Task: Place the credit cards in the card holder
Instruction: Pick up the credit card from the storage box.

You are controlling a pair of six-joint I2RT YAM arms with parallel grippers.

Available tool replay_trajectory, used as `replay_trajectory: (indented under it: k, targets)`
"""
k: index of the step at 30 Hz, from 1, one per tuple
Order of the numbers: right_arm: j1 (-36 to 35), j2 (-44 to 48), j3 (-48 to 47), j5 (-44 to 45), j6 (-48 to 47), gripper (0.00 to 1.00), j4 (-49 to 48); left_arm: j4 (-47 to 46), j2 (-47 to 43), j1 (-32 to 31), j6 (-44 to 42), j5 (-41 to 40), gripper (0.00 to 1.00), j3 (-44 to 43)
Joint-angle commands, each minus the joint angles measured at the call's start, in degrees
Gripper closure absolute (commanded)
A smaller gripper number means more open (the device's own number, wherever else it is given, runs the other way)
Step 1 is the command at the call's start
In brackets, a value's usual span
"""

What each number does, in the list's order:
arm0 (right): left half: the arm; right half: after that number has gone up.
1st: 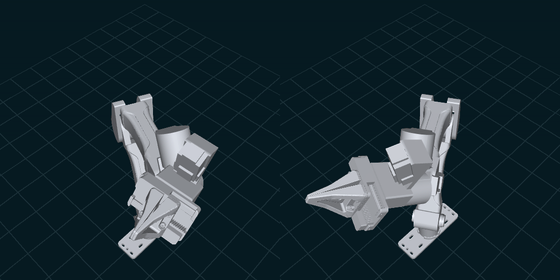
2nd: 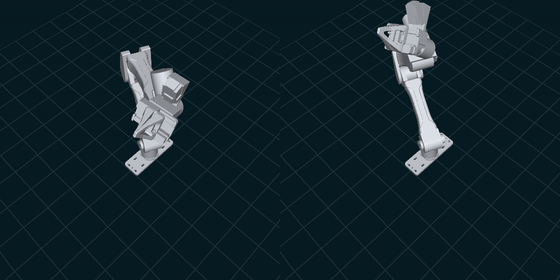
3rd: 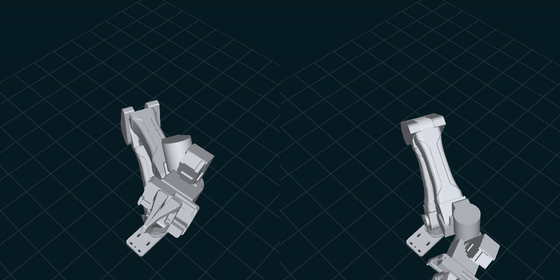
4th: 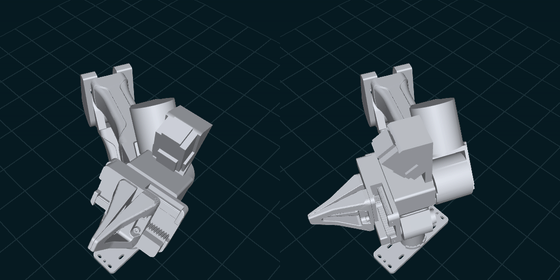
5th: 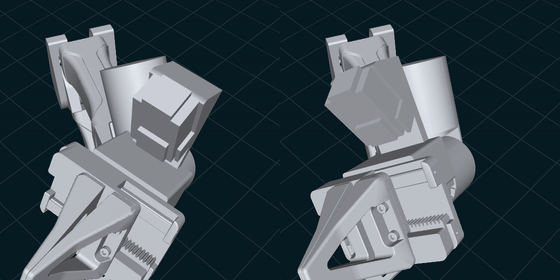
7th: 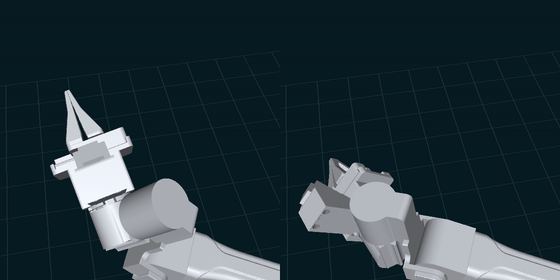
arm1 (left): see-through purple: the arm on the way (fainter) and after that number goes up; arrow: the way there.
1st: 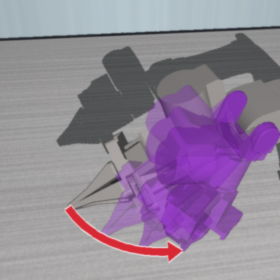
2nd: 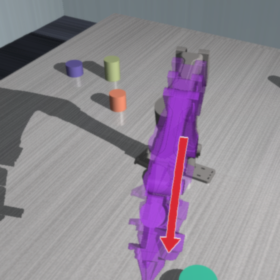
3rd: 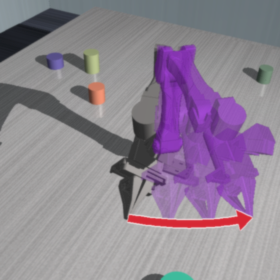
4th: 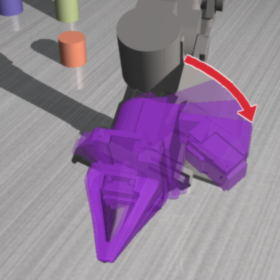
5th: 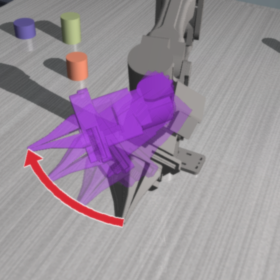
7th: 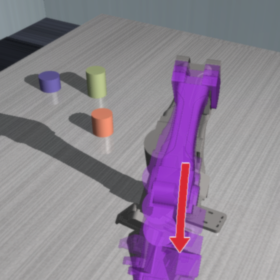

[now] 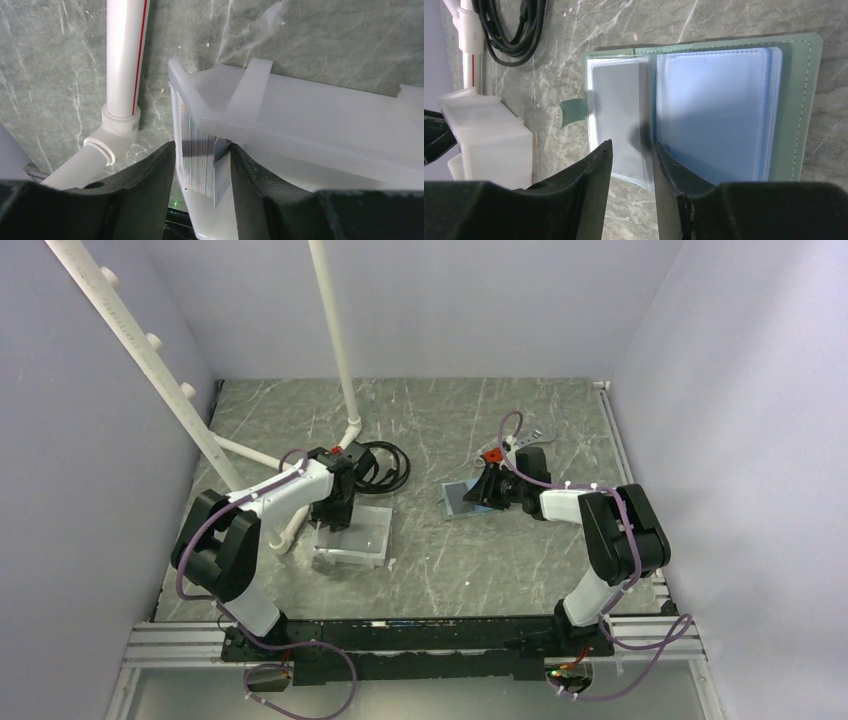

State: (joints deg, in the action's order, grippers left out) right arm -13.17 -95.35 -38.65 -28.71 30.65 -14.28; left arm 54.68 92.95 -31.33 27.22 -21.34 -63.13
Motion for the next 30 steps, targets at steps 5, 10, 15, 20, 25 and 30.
replay_trajectory:
  k: [5, 10, 15, 20, 25, 30]
  targets:
    - [0.2, -0.2, 0.2, -0.8, 0.1, 0.62, -2.5, 2.1, -1.5, -0.1, 0.3, -2.2, 0.57, -2.2]
    - [0.2, -0.5, 0.2, -0.9, 0.2, 0.62, -2.6, 2.5, -1.5, -0.1, 0.5, -2.2, 0.61, -2.4]
    - [0.1, -1.0, 0.1, -1.1, 0.4, 0.62, -2.9, 3.3, -1.8, -0.5, 0.6, -2.5, 0.64, -3.2]
    - [0.1, -1.3, 0.1, -1.6, 0.5, 0.62, -3.1, 3.9, -1.6, -0.7, 0.6, -3.0, 0.67, -3.6]
    - [0.1, -1.4, 0.0, -1.6, 0.4, 0.62, -2.9, 4.1, -1.4, -0.7, 0.9, -3.6, 0.61, -3.5]
    - [0.1, -1.5, -0.1, -1.7, 0.3, 0.62, -2.9, 5.2, -0.9, -0.7, 1.2, -5.1, 0.56, -3.7]
